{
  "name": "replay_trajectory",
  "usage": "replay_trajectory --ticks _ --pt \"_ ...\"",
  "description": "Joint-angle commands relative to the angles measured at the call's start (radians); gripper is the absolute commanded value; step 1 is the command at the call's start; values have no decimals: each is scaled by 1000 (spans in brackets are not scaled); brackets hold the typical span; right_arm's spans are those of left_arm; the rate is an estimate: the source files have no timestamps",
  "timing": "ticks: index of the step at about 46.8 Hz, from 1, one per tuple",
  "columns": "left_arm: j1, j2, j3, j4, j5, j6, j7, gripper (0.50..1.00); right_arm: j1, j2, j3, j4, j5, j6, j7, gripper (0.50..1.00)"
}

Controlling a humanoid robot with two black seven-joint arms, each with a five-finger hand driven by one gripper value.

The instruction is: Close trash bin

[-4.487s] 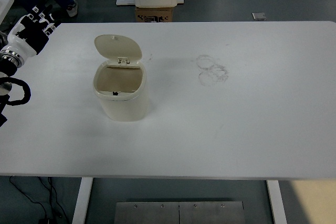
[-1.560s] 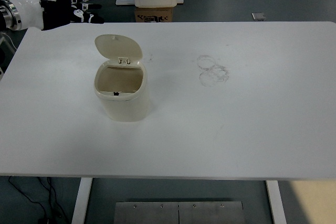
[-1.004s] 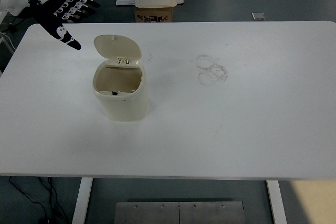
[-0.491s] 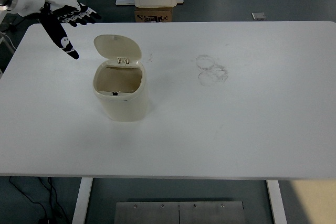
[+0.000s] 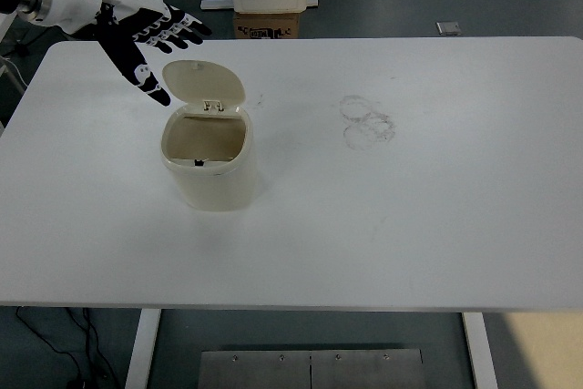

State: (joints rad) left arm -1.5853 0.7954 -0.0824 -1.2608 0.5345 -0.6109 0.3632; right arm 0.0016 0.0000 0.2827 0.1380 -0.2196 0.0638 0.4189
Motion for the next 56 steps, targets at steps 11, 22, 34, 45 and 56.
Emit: replay_trajectory --ticks 11,22,34,45,56 --pt "13 -33 4 0 -1 0 2 1000 0 0 1 0 0 -1 0 991" --pt "19 -58 4 -3 -1 0 2 1000 0 0 0 0 0 1 0 991" --pt "38 -50 7 -37 -1 0 5 1000 0 0 0 0 0 -1 0 991" --pt "79 -54 7 -43 1 0 5 1000 0 0 0 0 0 1 0 991" --pt "120 -48 7 -75 1 0 5 1000 0 0 0 0 -1 1 0 991"
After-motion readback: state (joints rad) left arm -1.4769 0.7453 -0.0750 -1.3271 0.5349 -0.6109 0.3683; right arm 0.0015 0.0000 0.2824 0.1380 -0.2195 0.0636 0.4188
